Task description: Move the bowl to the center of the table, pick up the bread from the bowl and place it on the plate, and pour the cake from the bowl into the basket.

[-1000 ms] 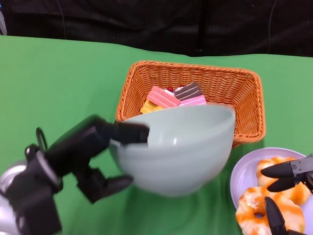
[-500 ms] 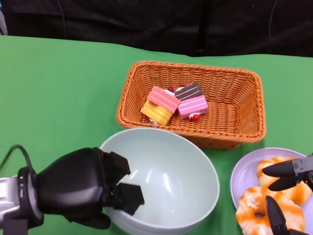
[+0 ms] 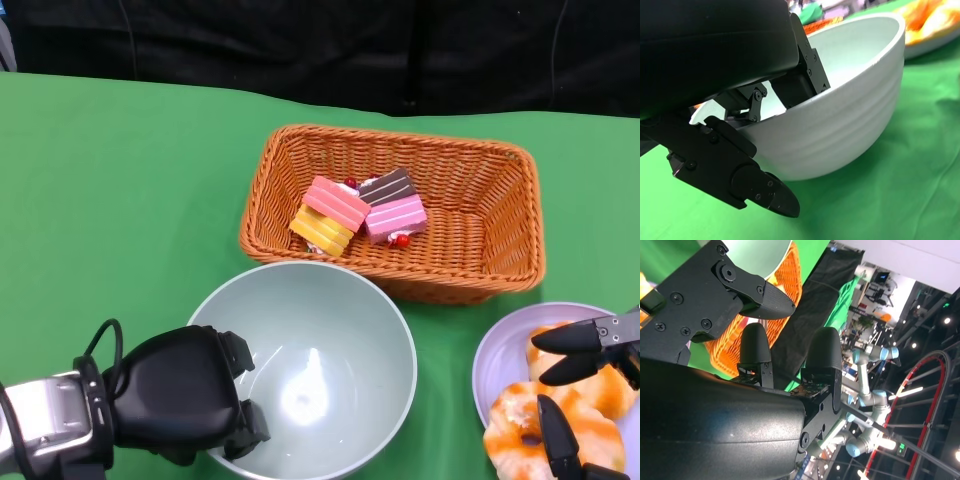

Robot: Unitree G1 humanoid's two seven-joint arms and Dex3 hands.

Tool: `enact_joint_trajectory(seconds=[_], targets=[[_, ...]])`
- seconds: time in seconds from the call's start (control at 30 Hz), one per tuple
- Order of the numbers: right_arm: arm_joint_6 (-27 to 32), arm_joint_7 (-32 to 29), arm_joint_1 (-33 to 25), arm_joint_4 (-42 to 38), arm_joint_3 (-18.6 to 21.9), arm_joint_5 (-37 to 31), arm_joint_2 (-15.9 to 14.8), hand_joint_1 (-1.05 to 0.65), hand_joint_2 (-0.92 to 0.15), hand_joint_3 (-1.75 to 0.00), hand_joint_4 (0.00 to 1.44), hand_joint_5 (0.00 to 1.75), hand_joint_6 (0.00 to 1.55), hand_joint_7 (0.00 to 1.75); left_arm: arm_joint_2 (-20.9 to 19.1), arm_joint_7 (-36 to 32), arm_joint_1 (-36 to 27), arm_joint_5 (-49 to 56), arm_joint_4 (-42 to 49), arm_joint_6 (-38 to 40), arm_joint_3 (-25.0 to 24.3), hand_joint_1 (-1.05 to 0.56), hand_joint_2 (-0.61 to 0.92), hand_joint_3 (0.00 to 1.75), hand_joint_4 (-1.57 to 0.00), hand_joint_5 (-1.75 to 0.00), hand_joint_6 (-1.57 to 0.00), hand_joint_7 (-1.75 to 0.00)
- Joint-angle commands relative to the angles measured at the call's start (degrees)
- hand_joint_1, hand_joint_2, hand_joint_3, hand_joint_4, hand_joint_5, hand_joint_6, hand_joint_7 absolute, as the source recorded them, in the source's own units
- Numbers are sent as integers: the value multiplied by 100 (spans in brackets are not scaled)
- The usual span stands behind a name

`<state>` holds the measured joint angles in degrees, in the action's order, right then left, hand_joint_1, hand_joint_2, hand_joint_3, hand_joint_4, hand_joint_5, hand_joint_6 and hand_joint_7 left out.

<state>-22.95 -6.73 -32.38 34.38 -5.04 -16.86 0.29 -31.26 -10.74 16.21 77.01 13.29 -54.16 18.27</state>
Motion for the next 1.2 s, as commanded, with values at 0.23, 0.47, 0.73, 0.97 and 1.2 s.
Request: enact_joint_trajectory(seconds=[0.23,0.47,0.73,0.97,1.2], targets=[[-52,289,-18,333,-287,16,-168,-15,-43,-114,40,157,34,130,-448,2297,-589,-1662,-1444,1202,314,-46,91,6,-73,-8,-66,0],[226,551,49,495,-528,2,-287,-19,-41,-112,44,150,34,130,-758,5027,-783,-5275,-2375,2855,139,-67,92,15,-35,0,-39,0],[467,763,254,389,-667,120,-450,-21,-46,-104,46,142,34,125,-985,6525,-610,-7847,-2728,4445,-385,-84,92,19,-17,0,-23,0],[566,871,458,152,-718,353,-488,-19,-49,-99,44,141,33,123,-242,6123,-947,-10059,-3032,5731,-1434,-68,92,12,-49,-19,-45,-11],[546,670,476,-47,-794,235,-362,-20,-51,-97,49,138,41,120,1726,3031,-2278,-9970,-4335,6485,-1811,-27,80,47,-62,-135,-60,-93]])
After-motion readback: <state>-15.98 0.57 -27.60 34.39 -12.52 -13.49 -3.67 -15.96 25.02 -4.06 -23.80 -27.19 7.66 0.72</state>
